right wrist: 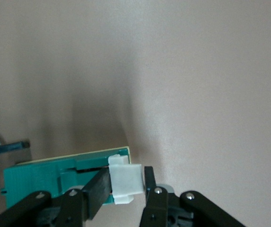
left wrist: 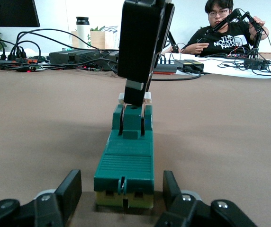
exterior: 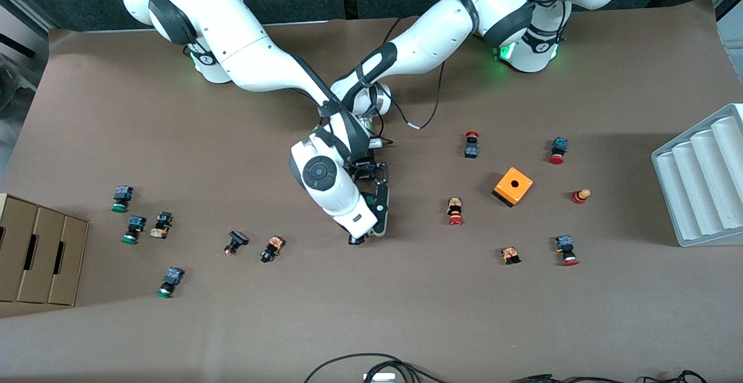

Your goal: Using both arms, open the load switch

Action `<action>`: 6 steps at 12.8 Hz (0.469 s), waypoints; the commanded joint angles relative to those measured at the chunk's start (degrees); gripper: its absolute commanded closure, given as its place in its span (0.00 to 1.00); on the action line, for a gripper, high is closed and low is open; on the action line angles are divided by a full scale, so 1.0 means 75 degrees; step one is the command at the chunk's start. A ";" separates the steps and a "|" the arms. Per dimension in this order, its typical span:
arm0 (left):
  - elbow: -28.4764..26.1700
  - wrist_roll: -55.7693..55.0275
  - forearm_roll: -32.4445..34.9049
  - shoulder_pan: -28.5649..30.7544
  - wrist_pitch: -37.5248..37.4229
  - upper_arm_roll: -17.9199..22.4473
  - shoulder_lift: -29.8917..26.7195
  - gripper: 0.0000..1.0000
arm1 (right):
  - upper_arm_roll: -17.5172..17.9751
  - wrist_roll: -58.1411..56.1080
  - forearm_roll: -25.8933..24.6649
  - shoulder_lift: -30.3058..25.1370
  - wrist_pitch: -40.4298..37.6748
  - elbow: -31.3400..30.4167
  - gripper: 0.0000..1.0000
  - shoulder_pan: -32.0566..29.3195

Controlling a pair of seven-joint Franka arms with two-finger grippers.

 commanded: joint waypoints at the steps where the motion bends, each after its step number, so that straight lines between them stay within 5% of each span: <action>1: 0.0029 -0.0095 0.0024 -0.0130 -0.0107 0.0071 0.0135 0.22 | -0.0094 -0.0128 0.0174 -0.0170 -0.0121 -0.0221 0.63 0.0125; 6: 0.0029 -0.0107 0.0024 -0.0130 -0.0107 0.0071 0.0147 0.22 | -0.0082 -0.0117 0.0174 -0.0288 -0.0309 -0.0221 0.63 0.0125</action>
